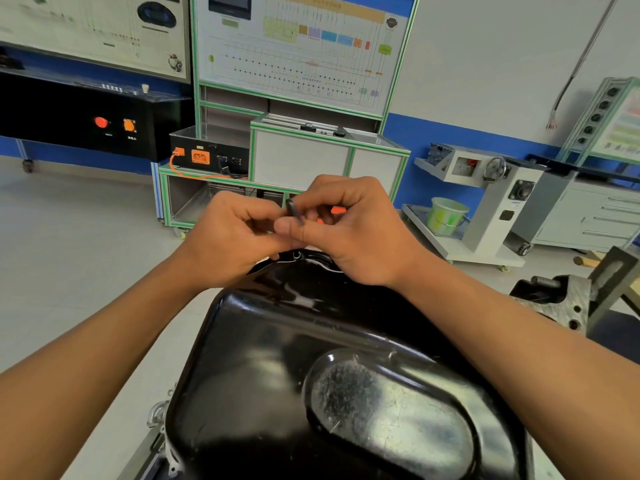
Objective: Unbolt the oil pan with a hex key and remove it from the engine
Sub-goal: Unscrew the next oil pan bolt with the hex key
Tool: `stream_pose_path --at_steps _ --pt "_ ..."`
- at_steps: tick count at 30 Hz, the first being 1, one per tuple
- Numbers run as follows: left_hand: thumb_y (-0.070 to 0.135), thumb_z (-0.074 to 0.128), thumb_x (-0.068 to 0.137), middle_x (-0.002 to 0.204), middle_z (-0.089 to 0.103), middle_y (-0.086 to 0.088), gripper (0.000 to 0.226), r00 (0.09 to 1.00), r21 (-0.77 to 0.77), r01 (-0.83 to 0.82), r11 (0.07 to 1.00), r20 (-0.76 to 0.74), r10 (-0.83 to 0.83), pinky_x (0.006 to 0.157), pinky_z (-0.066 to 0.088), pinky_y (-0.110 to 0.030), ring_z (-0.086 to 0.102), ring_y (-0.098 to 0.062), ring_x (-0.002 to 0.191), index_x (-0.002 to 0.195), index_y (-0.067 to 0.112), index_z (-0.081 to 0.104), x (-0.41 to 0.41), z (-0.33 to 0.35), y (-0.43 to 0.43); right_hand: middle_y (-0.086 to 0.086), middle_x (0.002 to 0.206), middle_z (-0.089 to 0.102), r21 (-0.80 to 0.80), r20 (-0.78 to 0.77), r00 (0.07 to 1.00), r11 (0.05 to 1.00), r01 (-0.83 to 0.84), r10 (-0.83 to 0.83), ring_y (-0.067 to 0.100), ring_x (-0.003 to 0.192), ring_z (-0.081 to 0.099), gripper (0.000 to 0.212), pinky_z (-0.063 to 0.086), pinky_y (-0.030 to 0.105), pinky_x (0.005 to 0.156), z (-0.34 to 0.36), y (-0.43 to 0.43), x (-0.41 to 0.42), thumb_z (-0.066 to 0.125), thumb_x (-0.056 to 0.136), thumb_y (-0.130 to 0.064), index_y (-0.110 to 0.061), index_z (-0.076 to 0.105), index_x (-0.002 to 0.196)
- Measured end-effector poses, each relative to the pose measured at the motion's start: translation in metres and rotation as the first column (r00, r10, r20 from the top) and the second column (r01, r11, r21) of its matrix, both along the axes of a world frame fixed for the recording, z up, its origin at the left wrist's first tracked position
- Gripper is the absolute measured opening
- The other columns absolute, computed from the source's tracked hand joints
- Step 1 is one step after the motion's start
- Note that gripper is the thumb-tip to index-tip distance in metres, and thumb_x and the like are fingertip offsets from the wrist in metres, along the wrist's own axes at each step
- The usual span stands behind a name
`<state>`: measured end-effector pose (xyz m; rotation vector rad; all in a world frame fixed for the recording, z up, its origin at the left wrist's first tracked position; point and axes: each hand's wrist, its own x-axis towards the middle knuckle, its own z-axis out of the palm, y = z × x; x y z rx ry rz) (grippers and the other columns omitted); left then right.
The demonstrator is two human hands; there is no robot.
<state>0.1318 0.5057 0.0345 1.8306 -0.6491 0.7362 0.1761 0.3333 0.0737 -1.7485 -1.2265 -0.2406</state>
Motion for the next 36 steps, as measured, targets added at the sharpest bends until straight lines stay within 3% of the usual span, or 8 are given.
stream_pose_path --at_steps 5,11,15,18,26,29,32,36 --pt "0.017 0.083 0.069 0.081 0.068 -0.023 0.024 1.000 -0.023 -0.019 1.000 0.000 0.019 0.076 0.053 -0.058 0.064 -0.044 0.081 0.069 0.005 0.062 0.004 0.005 -0.007 -0.013 0.065 0.053 0.005 0.030 0.999 1.000 0.012 -0.012 0.003 0.059 0.045 0.020 0.037 0.017 0.060 0.001 0.000 -0.001 0.082 0.081 -0.010 -0.026 0.074 0.091" --pt "0.009 0.072 0.084 0.080 0.073 0.011 0.020 0.998 0.046 0.049 0.998 -0.033 -0.048 0.069 0.058 -0.027 0.069 -0.008 0.073 0.093 0.027 0.072 0.001 0.000 0.002 -0.009 0.067 0.052 -0.008 -0.028 1.000 1.000 0.010 -0.010 0.002 0.059 0.043 0.010 0.038 0.019 0.060 0.002 -0.001 -0.002 0.080 0.082 -0.007 -0.012 0.077 0.091" --pt "0.006 0.081 0.071 0.079 0.068 -0.026 0.014 0.999 -0.016 -0.022 1.000 0.028 0.022 0.072 0.053 -0.058 0.064 -0.044 0.076 0.072 0.008 0.067 0.005 0.003 -0.007 -0.012 0.061 0.047 0.002 -0.004 1.000 1.000 0.012 -0.012 0.003 0.057 0.039 0.035 0.034 0.018 0.059 0.002 0.002 -0.004 0.080 0.082 -0.006 -0.036 0.065 0.072" --pt "0.010 0.079 0.071 0.080 0.067 -0.022 0.020 1.000 -0.022 -0.025 0.999 -0.008 0.024 0.074 0.056 -0.049 0.064 -0.034 0.075 0.069 0.016 0.060 0.006 0.005 -0.007 -0.011 0.061 0.047 0.016 -0.017 1.000 1.000 0.015 -0.015 0.003 0.057 0.039 0.037 0.035 0.017 0.058 0.003 0.001 -0.005 0.080 0.083 -0.006 -0.039 0.066 0.072" --pt "0.013 0.076 0.076 0.076 0.068 -0.022 0.013 1.000 0.037 -0.005 0.999 -0.006 0.005 0.058 0.054 -0.045 0.064 -0.037 0.067 0.084 0.003 0.074 0.005 0.003 -0.003 -0.007 0.059 0.050 0.004 -0.032 0.999 1.000 0.020 -0.020 0.010 0.057 0.043 0.027 0.037 0.027 0.058 0.000 -0.001 -0.002 0.079 0.084 -0.007 -0.028 0.069 0.069" --pt "0.011 0.082 0.069 0.076 0.065 -0.026 0.014 1.000 -0.004 -0.007 1.000 -0.020 0.007 0.069 0.052 -0.058 0.061 -0.041 0.071 0.072 0.009 0.068 0.006 0.007 -0.012 0.027 0.071 0.062 -0.002 -0.049 0.998 1.000 0.029 -0.029 0.037 0.064 0.056 0.020 0.046 0.043 0.061 0.000 -0.001 0.001 0.079 0.085 -0.010 0.008 0.071 0.078" --pt "0.007 0.080 0.075 0.080 0.072 0.007 0.039 0.995 0.036 0.078 0.996 -0.059 -0.075 0.073 0.057 -0.036 0.067 -0.016 0.077 0.076 0.045 0.070 0.003 0.011 -0.007 0.027 0.073 0.065 -0.003 -0.043 0.998 0.999 0.043 -0.043 0.032 0.061 0.057 0.021 0.046 0.038 0.057 0.000 -0.002 0.000 0.078 0.085 -0.010 0.010 0.073 0.083" --pt "0.003 0.067 0.088 0.091 0.074 -0.016 0.022 0.991 0.109 0.074 0.991 -0.123 -0.060 0.065 0.059 -0.030 0.069 -0.021 0.076 0.101 0.019 0.072 0.002 0.008 0.003 0.020 0.072 0.070 0.015 -0.078 0.997 1.000 0.007 -0.006 0.023 0.059 0.061 0.003 0.052 0.035 0.057 0.001 -0.002 -0.002 0.077 0.086 -0.007 -0.007 0.076 0.083"
